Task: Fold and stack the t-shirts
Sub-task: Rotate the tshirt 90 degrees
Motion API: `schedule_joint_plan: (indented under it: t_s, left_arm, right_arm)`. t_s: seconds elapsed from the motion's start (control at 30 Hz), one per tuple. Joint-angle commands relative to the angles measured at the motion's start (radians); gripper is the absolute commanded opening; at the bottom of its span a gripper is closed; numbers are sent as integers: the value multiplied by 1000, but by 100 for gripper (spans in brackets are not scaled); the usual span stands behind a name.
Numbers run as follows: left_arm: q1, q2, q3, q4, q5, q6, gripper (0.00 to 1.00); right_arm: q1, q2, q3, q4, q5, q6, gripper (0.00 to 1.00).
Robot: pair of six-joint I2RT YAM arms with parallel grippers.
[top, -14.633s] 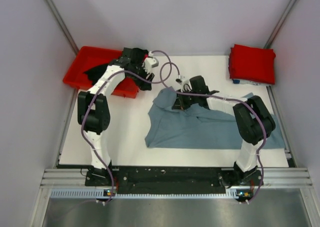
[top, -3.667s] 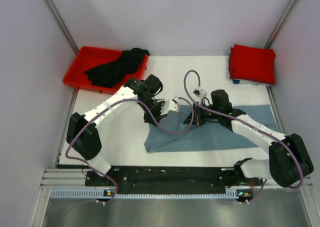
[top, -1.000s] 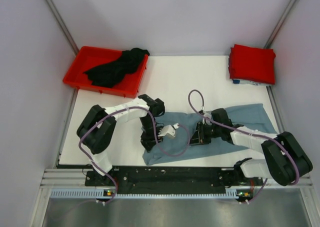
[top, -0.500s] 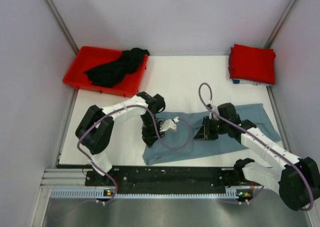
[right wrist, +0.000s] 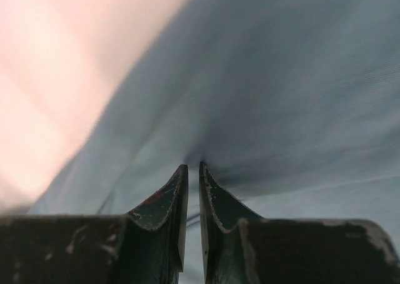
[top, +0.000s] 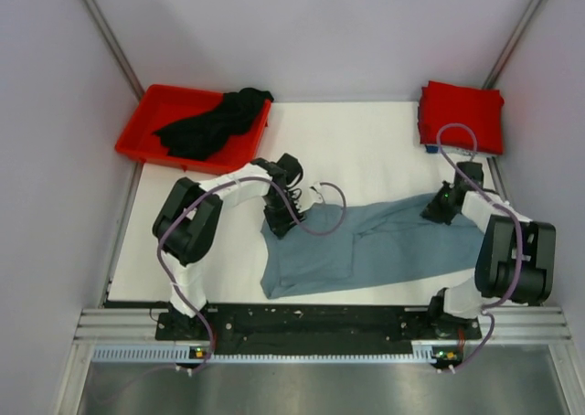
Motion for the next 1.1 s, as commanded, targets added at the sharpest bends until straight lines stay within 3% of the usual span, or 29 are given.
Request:
schedule_joint_plan:
  t_s: [0.0,0.1,0.3,0.43,0.53,0.73,0.87,1.07]
  left_arm:
    - [1,112,63,135,-159,-8,44]
    - [27,193,186,135,-243,-2,44]
    - [104,411,561,60,-344,-3,44]
    - [110,491,759,65,-372,37,50]
    - [110,481,827,49,-331,60,52]
    - [110,254,713,-1,-90,44,55]
    - [110,44,547,-61,34,81,56]
    - [114,-170,188,-101,54,259,59]
  right_arm:
    - [-144,87,35,31,79,28,12]
    - [-215,91,9,39,157,59,14]
    - [-230,-20,-7,-2,205,47,19]
    - [-229,-121,38,-68,126,-39,29]
    - [-206,-167,104,-125,17,-108,32]
    - [113,-155,277,-139,4,-341,45]
    - [279,96,566,-214,-33,-466,51]
    - [391,582,1088,-335,-159,-523,66]
